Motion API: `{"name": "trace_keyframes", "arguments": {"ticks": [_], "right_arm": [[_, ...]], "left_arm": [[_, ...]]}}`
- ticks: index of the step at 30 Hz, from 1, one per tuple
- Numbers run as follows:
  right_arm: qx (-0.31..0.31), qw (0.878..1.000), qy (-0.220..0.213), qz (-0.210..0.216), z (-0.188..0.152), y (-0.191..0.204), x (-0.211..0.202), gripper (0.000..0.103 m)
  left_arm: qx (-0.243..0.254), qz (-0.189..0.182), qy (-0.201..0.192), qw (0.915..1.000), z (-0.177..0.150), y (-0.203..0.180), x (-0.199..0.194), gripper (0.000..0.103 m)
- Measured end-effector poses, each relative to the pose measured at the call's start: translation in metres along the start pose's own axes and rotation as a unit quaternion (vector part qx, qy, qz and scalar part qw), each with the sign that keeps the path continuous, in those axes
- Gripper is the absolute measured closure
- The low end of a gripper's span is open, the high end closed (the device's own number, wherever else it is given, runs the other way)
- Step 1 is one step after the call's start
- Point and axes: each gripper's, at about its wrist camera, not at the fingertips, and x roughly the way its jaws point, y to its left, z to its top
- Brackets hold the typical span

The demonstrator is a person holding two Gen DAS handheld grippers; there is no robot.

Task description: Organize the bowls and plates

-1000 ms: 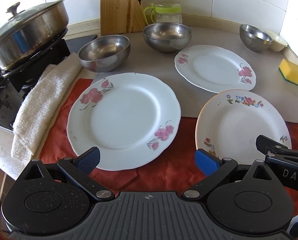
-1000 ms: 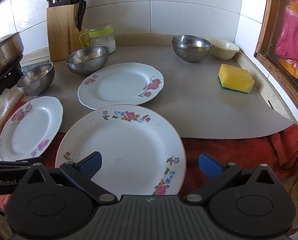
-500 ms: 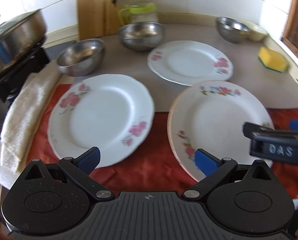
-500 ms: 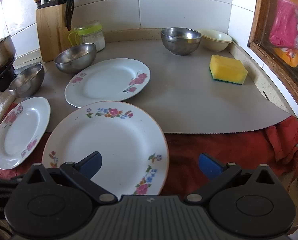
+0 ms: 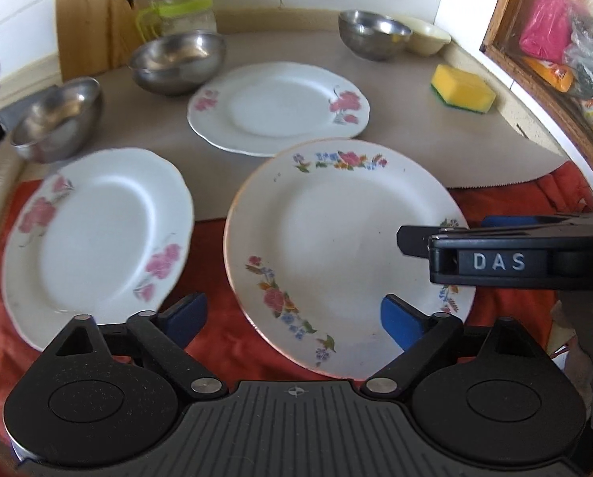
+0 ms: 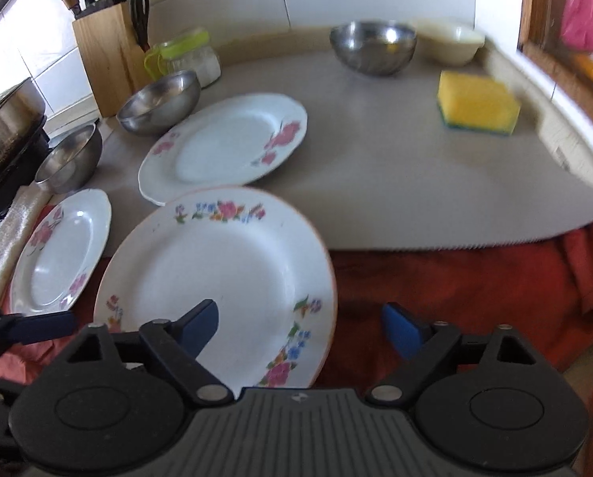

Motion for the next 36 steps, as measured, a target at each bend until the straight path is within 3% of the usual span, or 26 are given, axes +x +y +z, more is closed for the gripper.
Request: {"name": "trace_keyframes", "arguments": {"ticks": [10,18,24,32,36], "right_arm": [[-0.008,0.999,0.003,0.034,0.004,-0.004,0.000,0.047],[0.003,0.998,0.004,0.056,0.004,-0.012,-0.001,0.049],[0.042,0.997,0.011,0.056,0.002,-0.029,-0.010,0.051],[0.039,0.999,0.009,0.028,-0.002,-0.038,-0.015,0.051],[0.017,1.000,-0.014,-0.008,0.001,-0.033,-0.021,0.052]], "left_arm": [[0.023,-0.021,0.019,0.9993,0.010,-0.002,0.020,0.011],[0.034,-0.032,0.014,0.9988,0.013,-0.003,0.023,0.010],[0.019,-0.069,0.018,0.9972,0.014,-0.004,0.019,0.013],[0.040,-0.080,0.013,0.9959,0.014,-0.018,0.019,0.021],[0.033,-0.067,0.008,0.9972,0.016,-0.008,0.016,0.022]]}}
